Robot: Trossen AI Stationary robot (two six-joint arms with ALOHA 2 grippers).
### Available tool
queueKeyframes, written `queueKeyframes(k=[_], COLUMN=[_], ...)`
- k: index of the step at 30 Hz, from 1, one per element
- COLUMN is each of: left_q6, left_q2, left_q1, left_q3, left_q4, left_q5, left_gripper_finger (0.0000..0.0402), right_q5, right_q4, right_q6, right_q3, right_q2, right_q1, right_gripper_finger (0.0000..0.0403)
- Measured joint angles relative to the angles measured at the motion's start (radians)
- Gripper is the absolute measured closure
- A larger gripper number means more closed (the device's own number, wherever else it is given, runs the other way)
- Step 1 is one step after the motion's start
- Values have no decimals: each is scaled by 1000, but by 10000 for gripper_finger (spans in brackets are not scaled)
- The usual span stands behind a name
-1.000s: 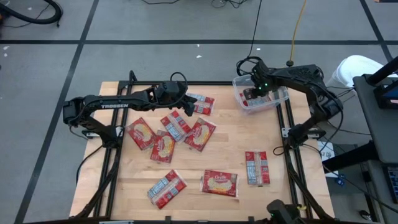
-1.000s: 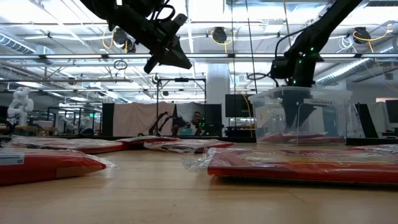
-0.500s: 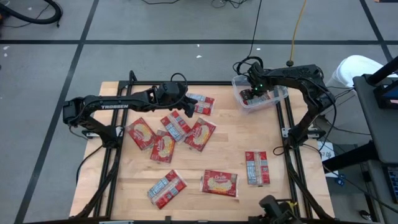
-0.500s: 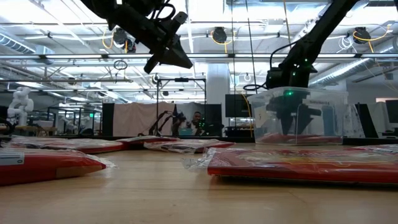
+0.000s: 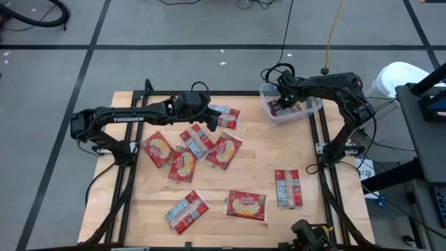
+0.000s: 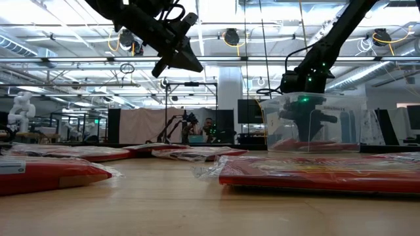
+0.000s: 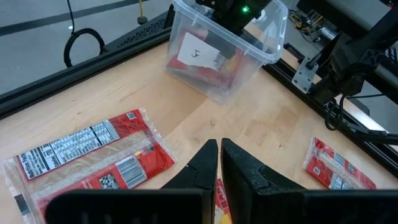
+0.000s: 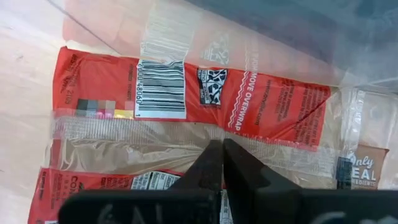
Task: Sort popcorn bags into baskets
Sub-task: Adjust the popcorn bag in the transparent container
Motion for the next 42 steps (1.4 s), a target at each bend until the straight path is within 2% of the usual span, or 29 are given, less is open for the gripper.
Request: queueKeyframes(k=[9, 33, 35, 39, 42], left_q6=[7, 26, 27, 27, 27], left_q2=[0, 0, 0, 0, 0], left_q1=[0, 0, 0, 0, 0], left_q3=[0, 0, 0, 0, 0], left_q4=[0, 0, 0, 0, 0], left_q5=[-3, -3, -3, -3, -3], left_gripper_finger=[375, 375, 375, 375, 375], right_q5=[-26, -55, -38, 93, 108], right_q4=[7, -52, -70, -136, -152], right_q6=[43, 70, 70, 53, 15], right_q3=[-5, -3, -3, -2, -2], right_q2=[-159, -350, -353, -344, -324], right_q1=[-6, -7, -7, -6, -12], right_gripper_finger=[402, 402, 402, 402, 396])
